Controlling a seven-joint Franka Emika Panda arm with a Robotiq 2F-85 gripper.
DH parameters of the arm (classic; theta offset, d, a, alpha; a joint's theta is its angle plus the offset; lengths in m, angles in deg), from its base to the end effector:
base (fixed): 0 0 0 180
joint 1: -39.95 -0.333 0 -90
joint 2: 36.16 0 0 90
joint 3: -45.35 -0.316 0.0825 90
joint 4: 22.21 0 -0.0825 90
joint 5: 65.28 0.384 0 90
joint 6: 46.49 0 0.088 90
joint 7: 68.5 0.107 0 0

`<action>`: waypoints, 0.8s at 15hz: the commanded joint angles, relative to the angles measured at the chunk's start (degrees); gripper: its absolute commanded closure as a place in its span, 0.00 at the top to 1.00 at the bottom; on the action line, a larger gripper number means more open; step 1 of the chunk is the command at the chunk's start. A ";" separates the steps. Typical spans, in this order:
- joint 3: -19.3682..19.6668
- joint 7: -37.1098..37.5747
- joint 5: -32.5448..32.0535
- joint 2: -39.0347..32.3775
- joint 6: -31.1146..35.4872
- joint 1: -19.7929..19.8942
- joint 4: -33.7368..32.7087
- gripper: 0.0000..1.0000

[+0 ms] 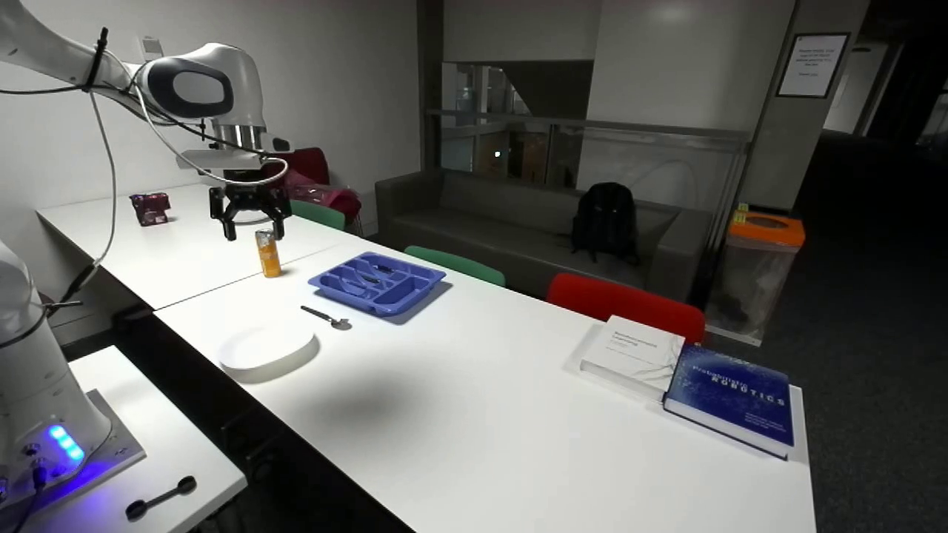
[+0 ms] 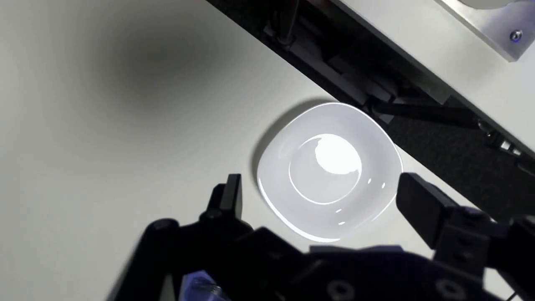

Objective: Pick up the spoon from the table and put it in the spoon holder

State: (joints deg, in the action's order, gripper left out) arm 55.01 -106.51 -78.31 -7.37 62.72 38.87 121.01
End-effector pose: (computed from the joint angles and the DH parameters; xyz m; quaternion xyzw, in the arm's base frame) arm 0.3767 -0.0749 0.4491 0.9488 0.3056 -0.0680 0.0420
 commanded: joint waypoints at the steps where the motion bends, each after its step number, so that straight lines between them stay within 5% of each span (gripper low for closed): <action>1: -0.57 -8.57 -0.92 0.59 -1.25 -2.26 -0.45 1.00; 7: -1.16 -4.54 0.31 -0.11 -0.06 -1.26 -0.06 1.00; 12: -1.00 -19.35 0.11 -0.24 -0.02 -4.35 0.44 1.00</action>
State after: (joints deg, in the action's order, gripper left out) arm 54.20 -119.04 -78.25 -7.57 62.72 35.95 121.28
